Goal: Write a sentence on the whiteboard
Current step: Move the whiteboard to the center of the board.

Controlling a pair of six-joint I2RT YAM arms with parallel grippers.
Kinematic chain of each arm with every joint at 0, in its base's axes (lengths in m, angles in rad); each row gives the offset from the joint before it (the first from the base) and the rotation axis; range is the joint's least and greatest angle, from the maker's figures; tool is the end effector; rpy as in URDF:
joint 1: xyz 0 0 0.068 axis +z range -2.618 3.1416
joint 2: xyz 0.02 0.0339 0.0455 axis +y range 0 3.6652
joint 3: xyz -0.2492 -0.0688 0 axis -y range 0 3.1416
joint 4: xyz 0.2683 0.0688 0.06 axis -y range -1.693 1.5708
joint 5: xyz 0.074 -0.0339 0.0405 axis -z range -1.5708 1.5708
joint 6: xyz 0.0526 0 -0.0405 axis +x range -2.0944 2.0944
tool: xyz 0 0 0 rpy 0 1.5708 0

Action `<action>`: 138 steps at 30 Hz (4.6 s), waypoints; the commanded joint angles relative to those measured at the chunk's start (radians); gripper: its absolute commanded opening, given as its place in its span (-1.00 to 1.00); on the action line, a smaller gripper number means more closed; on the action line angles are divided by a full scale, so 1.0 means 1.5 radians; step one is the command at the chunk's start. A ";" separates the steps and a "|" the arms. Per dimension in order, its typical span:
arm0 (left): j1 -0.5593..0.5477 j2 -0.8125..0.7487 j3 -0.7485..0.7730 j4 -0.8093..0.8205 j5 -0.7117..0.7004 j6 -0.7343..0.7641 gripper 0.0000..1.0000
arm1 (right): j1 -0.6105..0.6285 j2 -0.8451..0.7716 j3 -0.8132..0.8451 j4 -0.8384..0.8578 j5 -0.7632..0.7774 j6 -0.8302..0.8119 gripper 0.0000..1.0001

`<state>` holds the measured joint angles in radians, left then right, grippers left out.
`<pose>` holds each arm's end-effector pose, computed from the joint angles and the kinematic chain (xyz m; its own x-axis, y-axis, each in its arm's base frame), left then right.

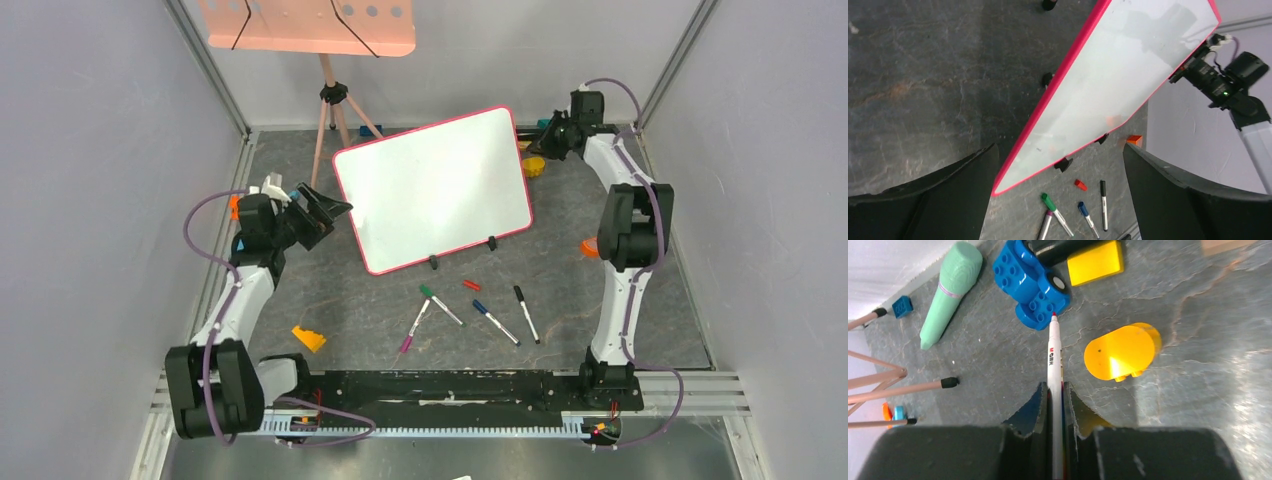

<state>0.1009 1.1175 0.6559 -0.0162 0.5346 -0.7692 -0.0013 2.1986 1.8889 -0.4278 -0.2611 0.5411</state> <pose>0.2850 0.0019 0.2169 -0.5815 -0.6604 -0.4750 -0.0571 0.6156 -0.7860 0.5326 0.0129 0.2066 -0.6741 0.4985 -0.5450 0.1837 0.8279 0.5300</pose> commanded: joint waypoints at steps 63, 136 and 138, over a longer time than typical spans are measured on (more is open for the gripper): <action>-0.147 0.505 0.138 0.654 0.333 -0.091 0.39 | -0.071 -0.241 -0.418 0.052 -0.167 -0.110 -1.00; -0.143 0.164 0.074 0.145 0.086 0.089 0.94 | -0.157 -0.488 -0.412 -0.118 0.170 -0.035 -1.00; -0.142 0.121 0.062 0.107 0.070 0.108 0.96 | -0.153 -0.515 -0.428 -0.120 0.170 -0.037 -1.00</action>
<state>-0.1135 1.4185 0.7769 0.2836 0.7162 -0.7044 -0.2443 1.5097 1.2846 -0.6106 -0.0246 0.4789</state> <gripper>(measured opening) 0.971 0.117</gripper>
